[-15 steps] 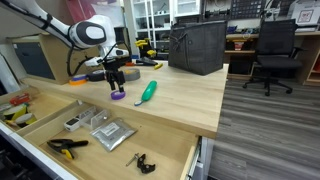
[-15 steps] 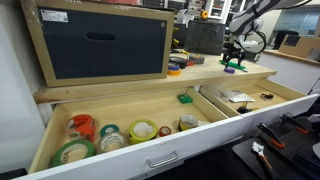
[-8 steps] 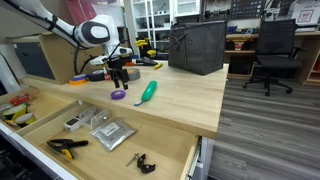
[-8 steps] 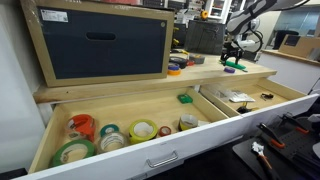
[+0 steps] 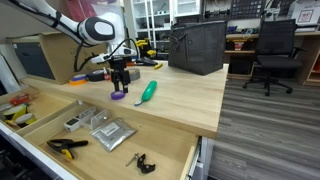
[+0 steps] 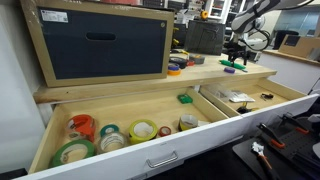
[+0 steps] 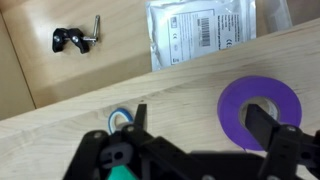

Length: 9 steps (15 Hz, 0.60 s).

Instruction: Put the purple masking tape in the open drawer.

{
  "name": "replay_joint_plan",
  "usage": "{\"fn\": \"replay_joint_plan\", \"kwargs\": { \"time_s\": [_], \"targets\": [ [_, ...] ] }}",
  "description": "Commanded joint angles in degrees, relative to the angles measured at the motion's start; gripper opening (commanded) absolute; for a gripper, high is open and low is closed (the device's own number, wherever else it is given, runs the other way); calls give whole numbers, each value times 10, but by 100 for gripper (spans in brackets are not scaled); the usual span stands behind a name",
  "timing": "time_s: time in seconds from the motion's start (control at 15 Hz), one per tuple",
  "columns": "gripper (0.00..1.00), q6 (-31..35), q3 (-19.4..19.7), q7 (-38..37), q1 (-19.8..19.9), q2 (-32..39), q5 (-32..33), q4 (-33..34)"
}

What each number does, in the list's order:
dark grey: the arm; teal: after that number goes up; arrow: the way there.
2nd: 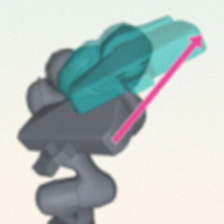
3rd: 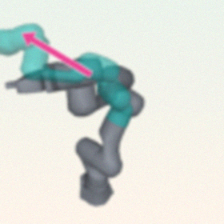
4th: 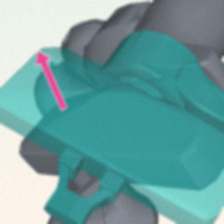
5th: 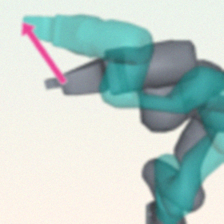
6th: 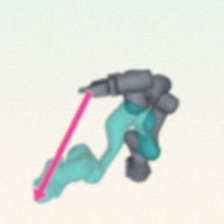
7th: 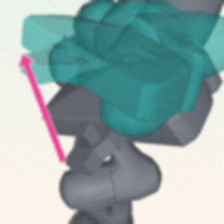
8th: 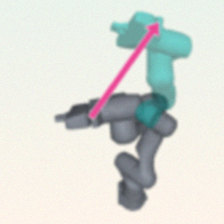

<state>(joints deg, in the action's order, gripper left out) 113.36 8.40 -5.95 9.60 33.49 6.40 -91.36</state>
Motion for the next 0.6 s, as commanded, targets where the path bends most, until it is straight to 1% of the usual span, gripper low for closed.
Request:
{"fn": "replay_joint_plan", "kwargs": {
  "time_s": [0.0,0.33,0.53],
  "targets": [
    [100,-12,1,10,4,8,-6,12],
    [100,1,-5,5,-1,11,-9,13],
    [100,3,-4,8,-8,14,2,15]
  ]
}}
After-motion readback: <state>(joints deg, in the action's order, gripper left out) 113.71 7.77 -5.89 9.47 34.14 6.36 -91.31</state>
